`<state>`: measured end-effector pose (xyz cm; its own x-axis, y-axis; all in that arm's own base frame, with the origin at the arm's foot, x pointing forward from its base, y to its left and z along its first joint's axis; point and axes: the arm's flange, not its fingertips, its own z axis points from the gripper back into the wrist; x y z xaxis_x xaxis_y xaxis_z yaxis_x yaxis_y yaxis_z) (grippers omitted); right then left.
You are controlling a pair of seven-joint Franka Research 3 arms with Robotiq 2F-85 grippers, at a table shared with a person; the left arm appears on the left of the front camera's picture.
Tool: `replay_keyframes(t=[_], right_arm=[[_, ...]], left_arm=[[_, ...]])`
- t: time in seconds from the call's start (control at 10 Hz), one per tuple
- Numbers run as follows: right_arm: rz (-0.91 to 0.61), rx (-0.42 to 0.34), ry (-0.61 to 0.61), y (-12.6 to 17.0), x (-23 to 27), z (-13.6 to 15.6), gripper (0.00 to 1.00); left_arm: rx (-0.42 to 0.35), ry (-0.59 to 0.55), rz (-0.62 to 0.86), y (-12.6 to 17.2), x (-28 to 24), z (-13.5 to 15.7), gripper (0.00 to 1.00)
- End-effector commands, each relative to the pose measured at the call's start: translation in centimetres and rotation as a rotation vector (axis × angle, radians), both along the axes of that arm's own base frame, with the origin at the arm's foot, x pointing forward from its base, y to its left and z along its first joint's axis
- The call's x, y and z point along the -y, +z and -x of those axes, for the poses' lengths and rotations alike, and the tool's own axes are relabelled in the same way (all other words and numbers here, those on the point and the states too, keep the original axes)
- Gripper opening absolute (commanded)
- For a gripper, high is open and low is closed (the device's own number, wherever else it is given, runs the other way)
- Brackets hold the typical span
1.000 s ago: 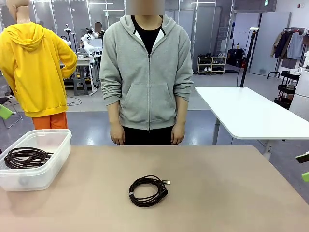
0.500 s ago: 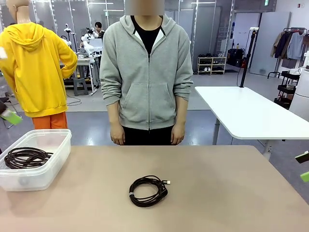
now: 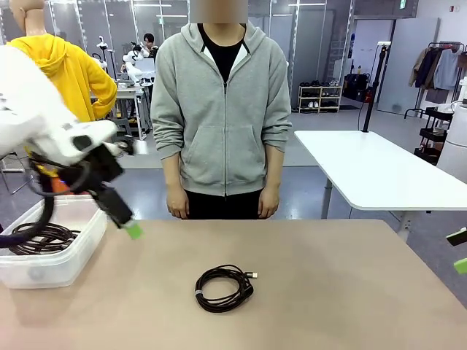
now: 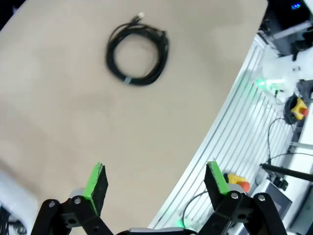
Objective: Organize and store the cables.
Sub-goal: Place the USB Extension Cable into the Organizing box.
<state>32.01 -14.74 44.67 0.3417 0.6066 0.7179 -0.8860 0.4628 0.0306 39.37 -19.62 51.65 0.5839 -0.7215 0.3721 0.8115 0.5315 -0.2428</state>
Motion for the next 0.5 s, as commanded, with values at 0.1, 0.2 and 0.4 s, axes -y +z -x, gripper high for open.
replay_keyframes(t=[0.1, 0.2, 0.4], right_arm=[[-0.011, 0.015, 0.012, -0.2, -0.1, 0.1, 1.00], [-0.011, 0.015, 0.012, -0.2, -0.1, 0.1, 1.00], [-0.011, 0.015, 0.012, -0.2, -0.1, 0.1, 1.00]], left_arm=[[0.048, -0.040, -0.105, -0.7, 4.0, -1.0, 1.00], [0.058, -0.049, -0.135, -1.7, 5.4, -1.3, 1.00], [0.026, -0.069, -0.079, -1.5, 5.1, -0.5, 1.00]])
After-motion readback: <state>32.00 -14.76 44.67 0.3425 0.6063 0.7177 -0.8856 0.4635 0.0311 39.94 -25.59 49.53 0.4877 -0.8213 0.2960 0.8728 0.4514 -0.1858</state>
